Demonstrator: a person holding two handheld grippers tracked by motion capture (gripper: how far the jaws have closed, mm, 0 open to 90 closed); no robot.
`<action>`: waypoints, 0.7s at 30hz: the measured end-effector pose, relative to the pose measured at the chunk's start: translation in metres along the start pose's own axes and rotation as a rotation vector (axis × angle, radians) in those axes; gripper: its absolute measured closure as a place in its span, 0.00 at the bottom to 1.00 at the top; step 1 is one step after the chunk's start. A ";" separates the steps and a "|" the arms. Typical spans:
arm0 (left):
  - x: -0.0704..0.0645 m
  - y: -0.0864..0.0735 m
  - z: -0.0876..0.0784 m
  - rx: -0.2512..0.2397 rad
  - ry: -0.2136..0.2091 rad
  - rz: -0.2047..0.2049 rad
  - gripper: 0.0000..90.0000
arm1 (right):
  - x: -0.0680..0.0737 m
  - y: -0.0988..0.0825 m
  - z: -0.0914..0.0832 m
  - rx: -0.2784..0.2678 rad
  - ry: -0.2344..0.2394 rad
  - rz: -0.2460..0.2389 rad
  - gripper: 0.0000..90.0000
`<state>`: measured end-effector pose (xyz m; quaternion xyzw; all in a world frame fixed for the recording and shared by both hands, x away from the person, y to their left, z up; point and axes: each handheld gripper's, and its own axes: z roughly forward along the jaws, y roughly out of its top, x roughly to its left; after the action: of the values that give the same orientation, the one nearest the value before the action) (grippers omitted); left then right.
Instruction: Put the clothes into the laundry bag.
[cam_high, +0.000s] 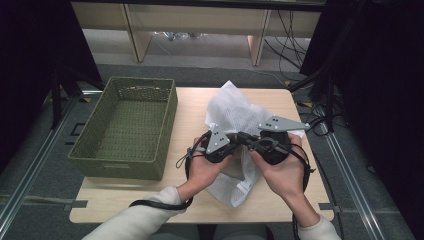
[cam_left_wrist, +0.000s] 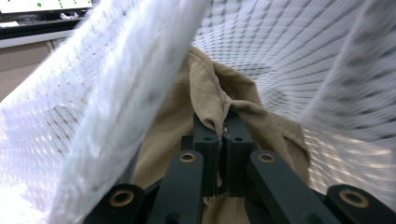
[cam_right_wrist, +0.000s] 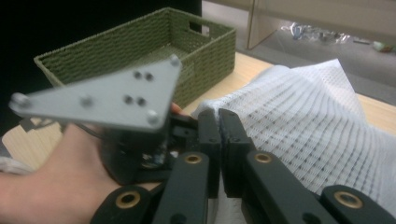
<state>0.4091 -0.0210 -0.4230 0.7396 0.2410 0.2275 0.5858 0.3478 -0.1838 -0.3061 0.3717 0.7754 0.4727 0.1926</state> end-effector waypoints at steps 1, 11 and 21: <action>0.000 -0.002 0.003 0.005 0.008 0.006 0.95 | 0.000 0.000 -0.002 -0.003 -0.003 -0.005 1.00; -0.006 -0.033 0.026 0.084 -0.042 0.016 0.84 | -0.022 -0.011 0.012 0.064 -0.033 0.029 1.00; -0.009 -0.043 0.039 0.166 -0.146 0.032 0.66 | -0.030 -0.027 0.030 0.172 -0.047 0.080 1.00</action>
<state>0.4226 -0.0477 -0.4736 0.8041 0.2037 0.1616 0.5346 0.3768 -0.1964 -0.3458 0.4287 0.7929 0.4027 0.1591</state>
